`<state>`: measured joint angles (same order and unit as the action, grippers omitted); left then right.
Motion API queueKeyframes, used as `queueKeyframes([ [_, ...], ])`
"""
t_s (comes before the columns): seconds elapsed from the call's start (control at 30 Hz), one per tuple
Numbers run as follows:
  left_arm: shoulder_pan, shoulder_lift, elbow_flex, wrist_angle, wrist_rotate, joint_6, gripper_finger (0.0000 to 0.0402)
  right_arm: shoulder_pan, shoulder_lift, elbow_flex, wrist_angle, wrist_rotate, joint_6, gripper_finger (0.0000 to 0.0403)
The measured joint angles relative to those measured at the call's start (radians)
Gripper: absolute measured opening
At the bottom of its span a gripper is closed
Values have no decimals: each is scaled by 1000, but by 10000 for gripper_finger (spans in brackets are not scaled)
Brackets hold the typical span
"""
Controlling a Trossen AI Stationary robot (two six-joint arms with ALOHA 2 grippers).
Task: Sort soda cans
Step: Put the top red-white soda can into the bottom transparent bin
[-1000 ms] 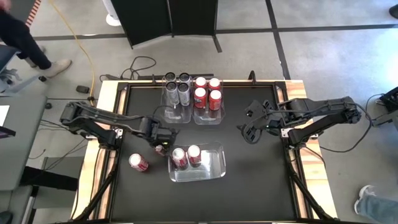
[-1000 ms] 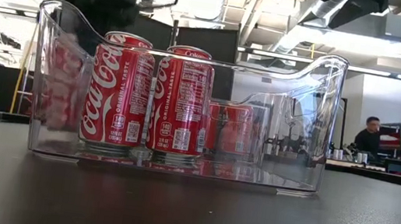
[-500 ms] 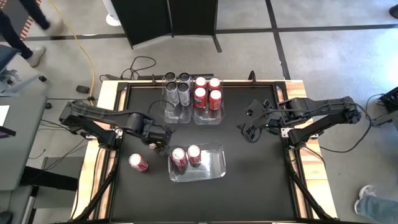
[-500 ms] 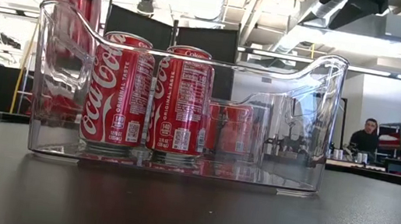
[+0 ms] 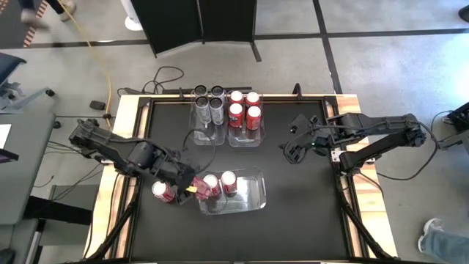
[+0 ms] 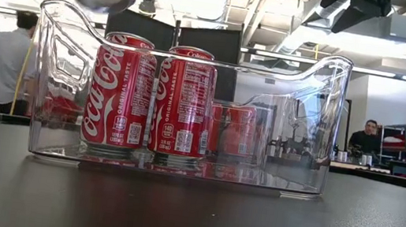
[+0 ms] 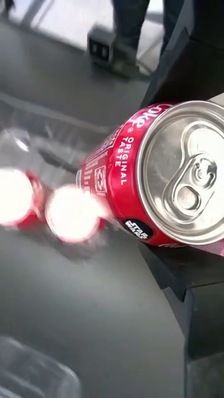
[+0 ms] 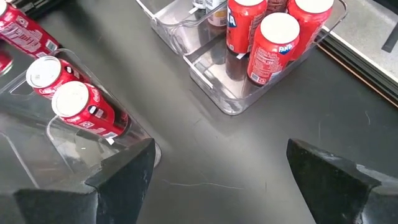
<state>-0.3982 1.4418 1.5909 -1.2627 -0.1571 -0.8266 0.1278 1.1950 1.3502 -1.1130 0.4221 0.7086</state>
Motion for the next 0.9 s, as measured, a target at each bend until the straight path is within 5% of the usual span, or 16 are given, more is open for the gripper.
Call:
queueKeyframes([
  [0.3,-29,29,6,228,-97,191,307,-16,3,0,9,-6,-2,379],
  [0.9,-31,376,254,-24,-2,623,307,-19,3,0,8,-32,25,379],
])
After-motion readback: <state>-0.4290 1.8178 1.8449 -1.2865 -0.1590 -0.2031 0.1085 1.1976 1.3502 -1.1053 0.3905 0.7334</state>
